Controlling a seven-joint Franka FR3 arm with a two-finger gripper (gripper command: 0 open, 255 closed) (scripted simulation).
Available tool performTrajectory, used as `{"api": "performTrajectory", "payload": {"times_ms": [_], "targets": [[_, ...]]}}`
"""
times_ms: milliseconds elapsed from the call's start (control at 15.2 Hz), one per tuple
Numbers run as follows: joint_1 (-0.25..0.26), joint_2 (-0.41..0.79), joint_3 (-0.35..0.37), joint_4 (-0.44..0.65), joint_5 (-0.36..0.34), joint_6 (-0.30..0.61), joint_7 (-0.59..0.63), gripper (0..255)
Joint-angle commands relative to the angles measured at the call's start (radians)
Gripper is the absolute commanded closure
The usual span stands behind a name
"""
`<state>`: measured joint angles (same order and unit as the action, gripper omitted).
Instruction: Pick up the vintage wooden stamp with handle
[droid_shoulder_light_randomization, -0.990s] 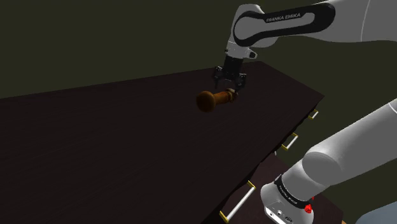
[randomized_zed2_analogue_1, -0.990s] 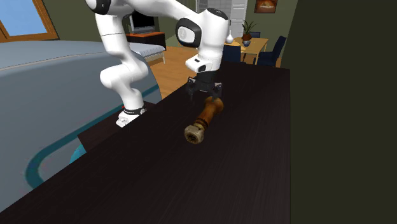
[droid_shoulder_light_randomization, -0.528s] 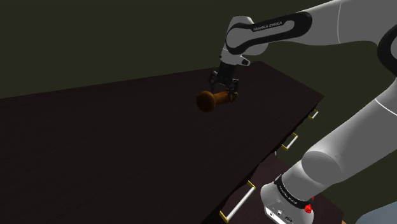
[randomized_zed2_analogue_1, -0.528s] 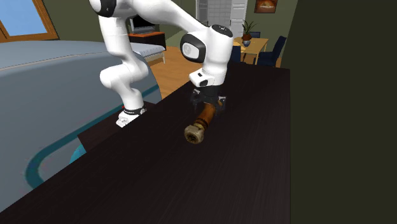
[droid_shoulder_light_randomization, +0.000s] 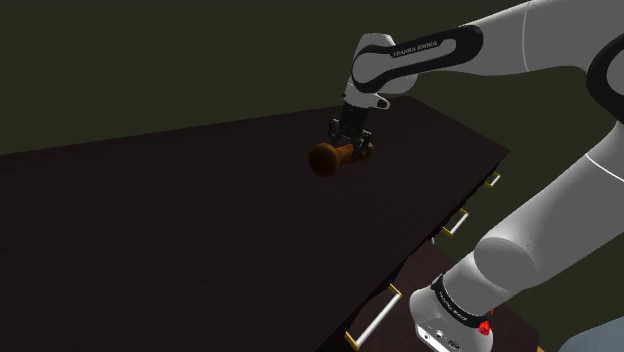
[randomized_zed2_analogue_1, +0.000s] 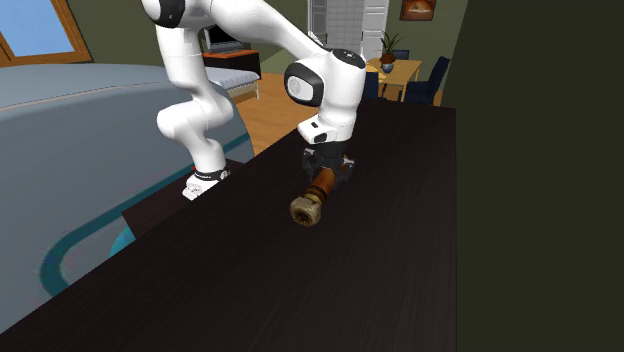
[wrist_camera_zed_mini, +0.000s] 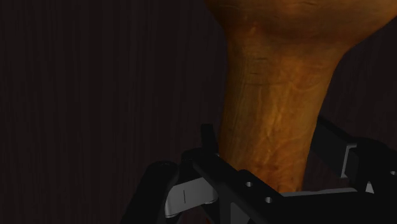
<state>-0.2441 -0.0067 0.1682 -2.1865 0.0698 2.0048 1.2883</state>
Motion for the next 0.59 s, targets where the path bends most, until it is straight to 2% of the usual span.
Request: {"api": "performTrajectory", "payload": {"times_ms": [0, 330, 528], "targets": [[0.0, 0.002, 0.0, -0.001, 0.0, 0.001, 0.0, 255], [-0.001, 0.003, -0.001, 0.0, -0.001, 0.001, -0.002, 255], [-0.001, -0.015, -0.001, 0.022, 0.001, -0.039, -0.002, 255]]}}
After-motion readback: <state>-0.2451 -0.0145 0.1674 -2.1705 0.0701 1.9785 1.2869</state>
